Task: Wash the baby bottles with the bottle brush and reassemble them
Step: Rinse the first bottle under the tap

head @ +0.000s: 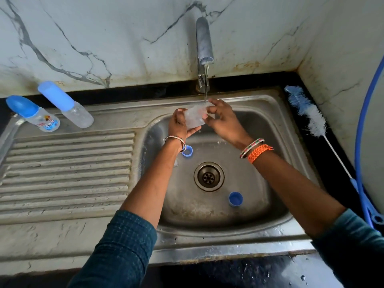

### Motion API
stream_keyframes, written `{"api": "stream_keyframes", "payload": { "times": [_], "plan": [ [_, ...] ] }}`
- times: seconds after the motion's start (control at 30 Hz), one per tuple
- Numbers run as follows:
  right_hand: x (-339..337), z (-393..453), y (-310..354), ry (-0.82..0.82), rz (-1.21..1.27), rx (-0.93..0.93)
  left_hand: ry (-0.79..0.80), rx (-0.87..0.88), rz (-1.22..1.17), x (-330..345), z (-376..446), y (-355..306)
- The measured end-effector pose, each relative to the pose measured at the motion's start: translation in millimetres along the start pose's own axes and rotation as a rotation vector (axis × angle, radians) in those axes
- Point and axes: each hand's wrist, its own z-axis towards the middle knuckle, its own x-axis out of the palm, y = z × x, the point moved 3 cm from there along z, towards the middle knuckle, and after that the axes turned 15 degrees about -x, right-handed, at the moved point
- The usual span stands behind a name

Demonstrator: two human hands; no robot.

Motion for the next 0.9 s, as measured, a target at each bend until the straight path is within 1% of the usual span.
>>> {"api": "stream_keyframes", "payload": {
  "times": [0.07,0.1,0.13,0.17,0.2,0.23,0.3,0.37,0.4,0.47,0.5,0.53,0.57,0.6,0.63,0.67,0.7,0.73,0.77,0.8,0.83,0.9],
  "plan": [
    [-3,-2,-7,0.124,-0.210,-0.120,-0.009,-0.042,-0.017,-3,0,-4],
    [-7,-1,-6,0.126,-0.221,-0.172,0.007,-0.076,-0.033,-1,-2,-5],
    [-11,2,-4,0.079,-0.171,-0.205,0.043,-0.133,-0.046,3,-6,-4],
    [-16,6,1,0.007,-0.071,-0.213,0.084,-0.208,-0.036,9,-10,0],
    [-17,10,7,-0.052,0.030,-0.197,0.124,-0.289,-0.001,16,-15,5],
    [-17,14,12,-0.105,0.082,-0.180,0.160,-0.378,0.042,21,-20,11],
    [-11,24,14,-0.185,0.178,-0.093,0.282,-0.584,0.072,28,-30,23],
    [1,27,12,-0.183,0.442,0.028,0.462,-0.729,-0.017,28,-36,30],
    [5,28,14,-0.144,0.577,0.065,0.524,-0.751,-0.040,25,-38,30],
    [12,29,21,0.044,0.817,0.115,0.570,-0.758,-0.007,20,-39,28],
    [13,31,22,0.116,0.899,0.122,0.546,-0.753,0.019,19,-41,27],
    [13,34,21,0.122,0.922,0.146,0.482,-0.731,0.023,20,-40,24],
    [14,37,20,0.072,0.898,0.172,0.370,-0.677,-0.005,21,-34,24],
    [16,40,19,-0.039,0.786,0.197,0.241,-0.598,-0.061,22,-27,22],
    [18,42,19,-0.178,0.608,0.209,0.122,-0.504,-0.137,25,-21,20],
    [21,41,20,-0.299,0.418,0.212,0.039,-0.413,-0.230,28,-14,18],
    [25,39,24,-0.390,0.262,0.202,-0.006,-0.352,-0.335,31,-10,17],
    [28,38,27,-0.433,0.161,0.175,-0.007,-0.327,-0.403,35,-9,14],
    [29,39,28,-0.430,0.134,0.152,0.018,-0.334,-0.411,36,-10,10],
    [27,40,25,-0.386,0.161,0.132,0.058,-0.377,-0.364,35,-14,5],
    [22,42,22,-0.310,0.248,0.113,0.116,-0.458,-0.267,34,-19,0],
    [11,41,15,-0.082,0.540,0.086,0.301,-0.605,-0.031,29,-27,-9]
  ]
}}
